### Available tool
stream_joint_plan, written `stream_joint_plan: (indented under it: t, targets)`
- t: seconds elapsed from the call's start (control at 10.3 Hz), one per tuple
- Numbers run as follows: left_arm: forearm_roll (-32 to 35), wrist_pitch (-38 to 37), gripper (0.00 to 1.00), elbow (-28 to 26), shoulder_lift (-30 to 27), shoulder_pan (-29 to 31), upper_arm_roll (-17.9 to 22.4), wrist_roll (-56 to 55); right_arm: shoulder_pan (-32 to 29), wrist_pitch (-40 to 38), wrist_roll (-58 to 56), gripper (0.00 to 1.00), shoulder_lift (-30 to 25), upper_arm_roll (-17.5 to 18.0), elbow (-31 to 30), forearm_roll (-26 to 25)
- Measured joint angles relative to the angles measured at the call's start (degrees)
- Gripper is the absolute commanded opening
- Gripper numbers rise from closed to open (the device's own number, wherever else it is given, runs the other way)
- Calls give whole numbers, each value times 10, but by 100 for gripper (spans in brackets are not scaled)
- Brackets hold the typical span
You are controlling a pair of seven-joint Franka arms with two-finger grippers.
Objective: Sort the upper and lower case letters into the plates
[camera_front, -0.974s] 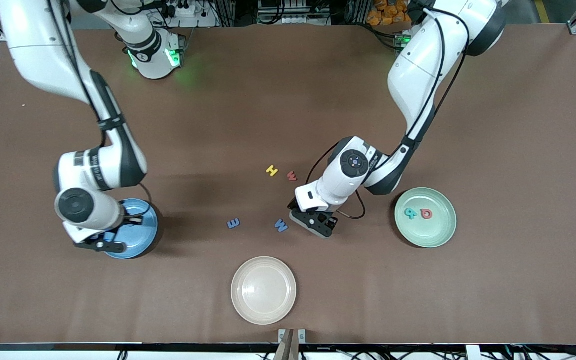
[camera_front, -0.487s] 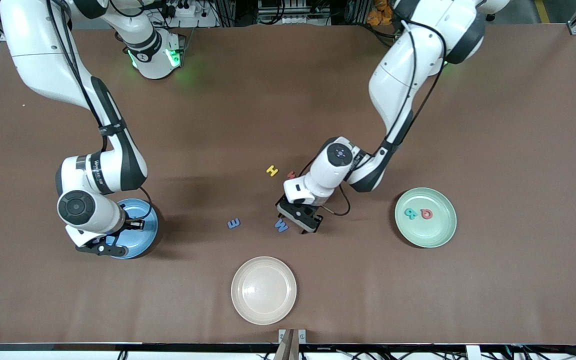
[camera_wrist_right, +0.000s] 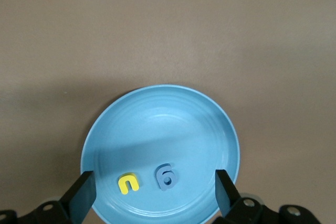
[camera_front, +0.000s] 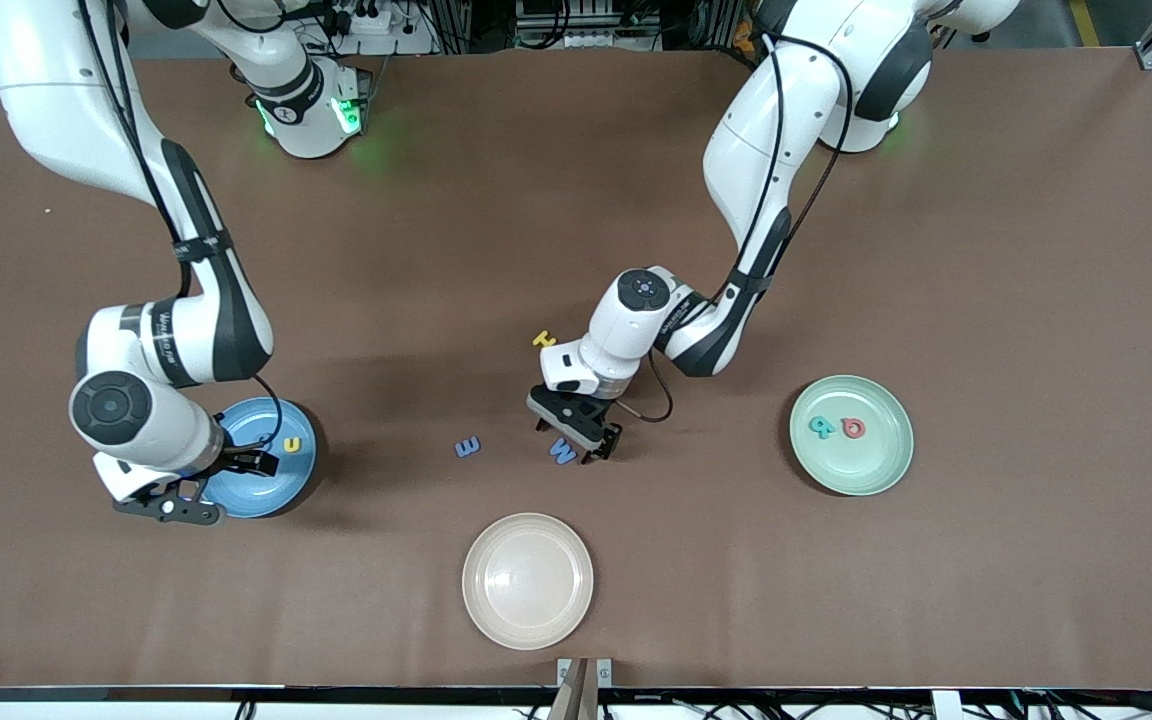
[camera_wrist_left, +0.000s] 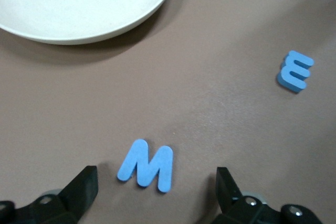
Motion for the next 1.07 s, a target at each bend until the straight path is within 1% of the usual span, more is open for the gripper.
stream_joint_plan:
  t: [0.1,0.19,0.29,0.39,0.49,0.88,1.07]
  targets:
    - [0,7,84,5,6,0,1,1,-1,-3,-2,100,-8,0,0,0]
    - [1,9,77,8,9,0,1,1,-4,-5,-3,100,-12,-1,0,2]
    - [1,10,77,11,9,0,1,2,-7,-9,-3,100,-13,-1,0,10]
    - [1,10,67,12,9,0,1,2,-8,-19,-4,100,-13,-1,0,19]
    - [1,10,62,12,9,0,1,2,-8,-34,-4,100,-16,-1,1,25]
    - [1,11,61,15,9,0,1,1,-8,-57,-5,100,-30,0,4,31]
    - [1,11,62,15,9,0,1,1,-8,-93,-7,100,-31,7,5,33]
